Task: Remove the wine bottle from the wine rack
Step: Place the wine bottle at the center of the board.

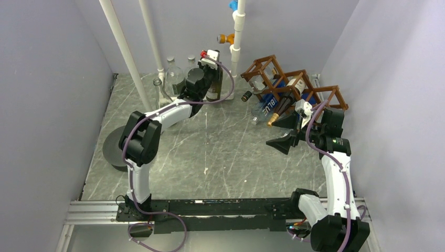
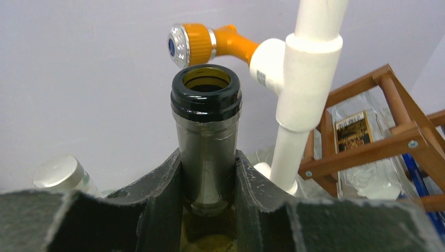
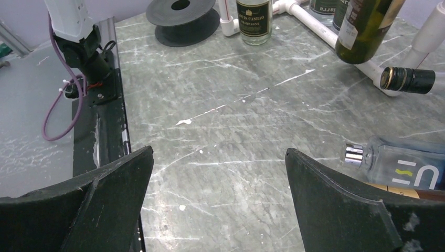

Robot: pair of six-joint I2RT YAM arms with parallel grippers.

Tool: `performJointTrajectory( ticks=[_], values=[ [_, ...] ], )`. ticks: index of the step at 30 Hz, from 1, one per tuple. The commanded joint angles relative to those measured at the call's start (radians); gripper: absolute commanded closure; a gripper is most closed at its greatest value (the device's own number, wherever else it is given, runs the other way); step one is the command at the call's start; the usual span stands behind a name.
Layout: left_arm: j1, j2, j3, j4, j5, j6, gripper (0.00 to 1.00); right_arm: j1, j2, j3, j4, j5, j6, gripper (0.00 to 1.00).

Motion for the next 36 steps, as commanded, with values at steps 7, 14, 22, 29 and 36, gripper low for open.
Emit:
performJointTrajectory(
  ticks=[7, 14, 22, 29, 36],
  values=[
    [0.002, 0.075, 0.218, 0.171, -0.049, 0.048, 1.00, -0.003, -0.008, -0.007, 0.037, -0.043, -0.036, 0.01],
    [0.014, 0.151, 0.308, 0.156, -0.070, 0.051, 1.00, -0.003, -0.010, -0.008, 0.032, -0.048, -0.044, 0.01],
    [0.033, 0.218, 0.365, 0.142, -0.092, 0.043, 1.00, -0.003, -0.012, -0.011, 0.029, -0.049, -0.051, 0.01],
    [0.039, 0.246, 0.360, 0.144, -0.085, 0.025, 1.00, -0.004, -0.010, -0.012, 0.029, -0.051, -0.054, 0.01],
    [0.039, 0.247, 0.305, 0.175, -0.085, -0.003, 1.00, -0.006, -0.010, -0.013, 0.027, -0.049, -0.056, 0.01]
  ],
)
